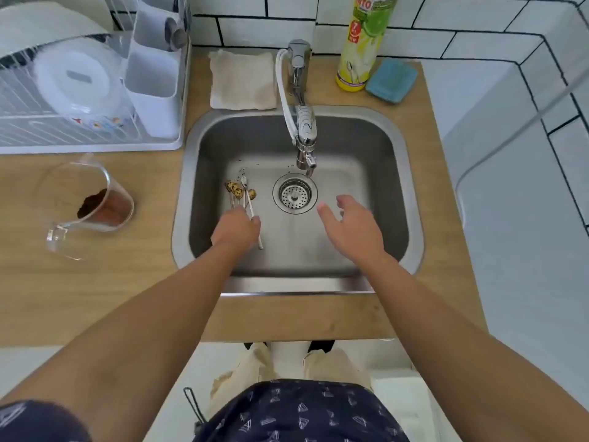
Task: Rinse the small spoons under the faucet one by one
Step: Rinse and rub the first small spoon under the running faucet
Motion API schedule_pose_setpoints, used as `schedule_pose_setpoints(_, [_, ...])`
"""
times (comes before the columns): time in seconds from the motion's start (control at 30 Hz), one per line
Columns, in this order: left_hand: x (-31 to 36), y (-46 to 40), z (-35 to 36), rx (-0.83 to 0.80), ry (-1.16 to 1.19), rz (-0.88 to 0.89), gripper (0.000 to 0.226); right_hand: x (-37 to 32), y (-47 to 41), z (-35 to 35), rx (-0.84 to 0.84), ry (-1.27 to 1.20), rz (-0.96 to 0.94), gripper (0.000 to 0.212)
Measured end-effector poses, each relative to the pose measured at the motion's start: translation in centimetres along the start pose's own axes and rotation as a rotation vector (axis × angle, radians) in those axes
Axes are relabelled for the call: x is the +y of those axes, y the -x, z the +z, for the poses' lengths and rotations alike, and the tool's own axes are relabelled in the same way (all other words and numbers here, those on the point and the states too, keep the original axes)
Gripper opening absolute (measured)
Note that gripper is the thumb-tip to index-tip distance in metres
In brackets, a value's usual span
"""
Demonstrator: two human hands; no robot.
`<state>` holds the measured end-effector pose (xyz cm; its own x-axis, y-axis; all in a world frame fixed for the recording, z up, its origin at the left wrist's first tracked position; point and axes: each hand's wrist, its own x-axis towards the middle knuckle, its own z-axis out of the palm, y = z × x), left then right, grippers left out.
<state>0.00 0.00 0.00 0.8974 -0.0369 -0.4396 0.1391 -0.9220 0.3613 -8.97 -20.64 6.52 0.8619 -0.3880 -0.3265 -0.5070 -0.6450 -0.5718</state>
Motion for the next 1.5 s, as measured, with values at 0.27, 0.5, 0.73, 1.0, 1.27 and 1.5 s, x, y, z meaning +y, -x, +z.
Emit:
schedule_pose_setpoints(0.27, [0.1,-2.8,2.3,-0.039,-0.049,-0.091,0.031,0.6,-1.6,0.8,-0.015,-0.106,0.042,0.062])
schedule_pose_setpoints(0.5, [-0.4,-4.0,2.9,-0.057,0.025,-0.181,0.015,0.9,-2.7,0.8,-0.013,-0.237,0.105,0.054])
schedule_pose_setpoints(0.73, [0.0,-3.7,2.6,-0.101,0.051,-0.207,0.021,-1.4,-6.2,-1.6,0.051,-0.29,0.053,0.044])
schedule_pose_setpoints(1.0, [-0.3,-1.2,0.8,-0.127,0.132,-0.024,0.012,-9.3,-14.1,-8.0,0.156,-0.585,-0.024,0.02])
schedule_pose_setpoints(1.27, [-0.4,1.0,-0.7,-0.238,0.242,0.068,0.006,-16.2,-17.4,-7.2,-0.114,-0.692,0.103,0.017])
schedule_pose_setpoints(1.5, [-0.2,2.0,-1.7,-0.272,0.206,0.178,0.004,-16.7,-17.2,-6.8,-0.088,-0.742,0.113,0.023])
